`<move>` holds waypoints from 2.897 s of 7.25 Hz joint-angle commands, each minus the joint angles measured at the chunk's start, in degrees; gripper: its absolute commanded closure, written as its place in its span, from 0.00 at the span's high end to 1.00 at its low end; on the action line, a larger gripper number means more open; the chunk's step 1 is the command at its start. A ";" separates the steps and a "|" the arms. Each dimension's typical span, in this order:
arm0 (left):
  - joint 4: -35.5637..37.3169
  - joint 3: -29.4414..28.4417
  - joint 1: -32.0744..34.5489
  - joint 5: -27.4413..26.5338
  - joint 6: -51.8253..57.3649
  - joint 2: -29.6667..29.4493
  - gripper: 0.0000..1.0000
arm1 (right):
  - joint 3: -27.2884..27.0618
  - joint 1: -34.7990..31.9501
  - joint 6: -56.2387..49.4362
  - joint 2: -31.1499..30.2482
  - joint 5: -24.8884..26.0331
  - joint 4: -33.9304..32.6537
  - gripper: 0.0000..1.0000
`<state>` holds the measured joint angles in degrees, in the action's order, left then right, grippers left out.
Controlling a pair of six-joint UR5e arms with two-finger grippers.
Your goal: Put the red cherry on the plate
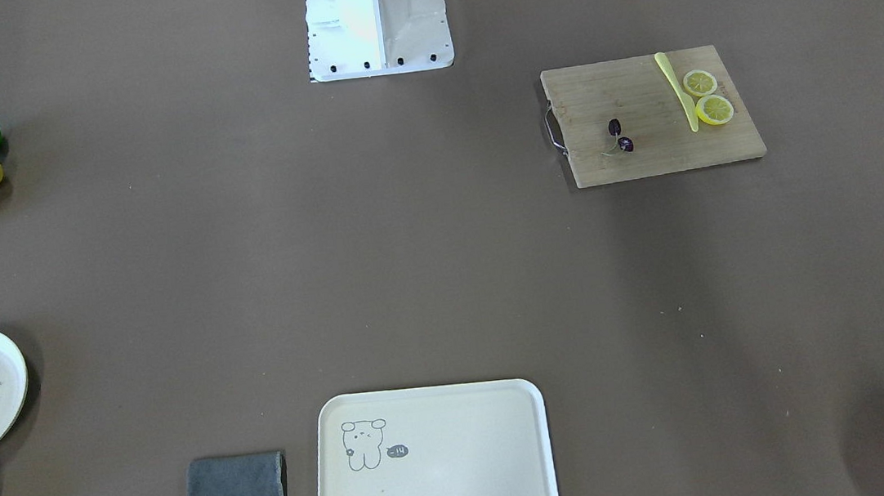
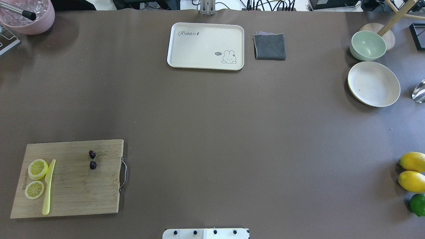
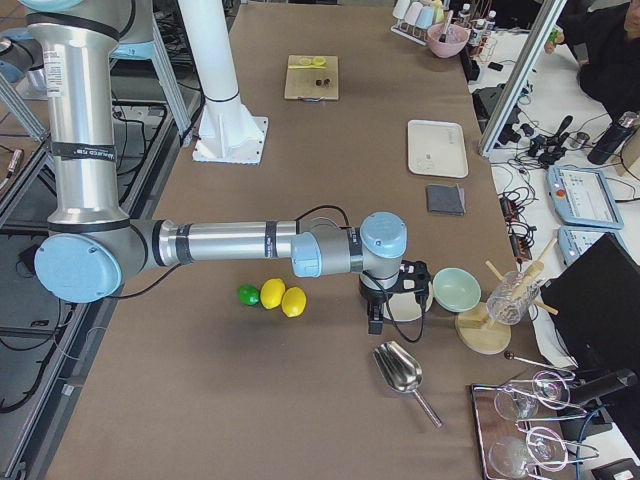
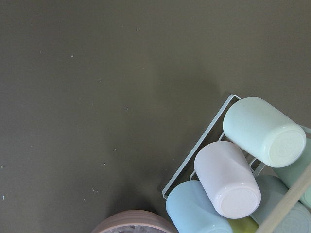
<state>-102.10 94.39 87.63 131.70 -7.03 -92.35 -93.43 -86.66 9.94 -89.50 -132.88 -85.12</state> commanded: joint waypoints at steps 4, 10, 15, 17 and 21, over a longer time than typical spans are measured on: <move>-0.03 -0.17 0.09 1.63 -0.09 0.77 0.98 | 0.00 0.00 0.08 -0.06 -0.01 0.04 1.00; -0.03 -0.26 0.00 1.54 -0.18 0.68 0.98 | -0.35 0.00 0.08 -0.06 -0.18 0.04 1.00; -0.03 -0.34 0.00 1.54 -0.35 0.59 0.98 | -0.35 0.00 0.00 -0.32 -0.27 0.13 1.00; -0.03 -0.34 0.00 1.54 -0.35 0.42 0.98 | 0.34 0.61 0.52 -1.20 -0.62 2.74 1.00; -0.03 1.14 -0.17 4.24 -0.35 -0.28 0.98 | 9.22 11.06 18.60 0.55 2.44 25.15 1.00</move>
<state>-102.09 94.64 87.56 134.04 -7.36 -92.37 -86.42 -78.03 23.68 -89.48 -131.62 -65.79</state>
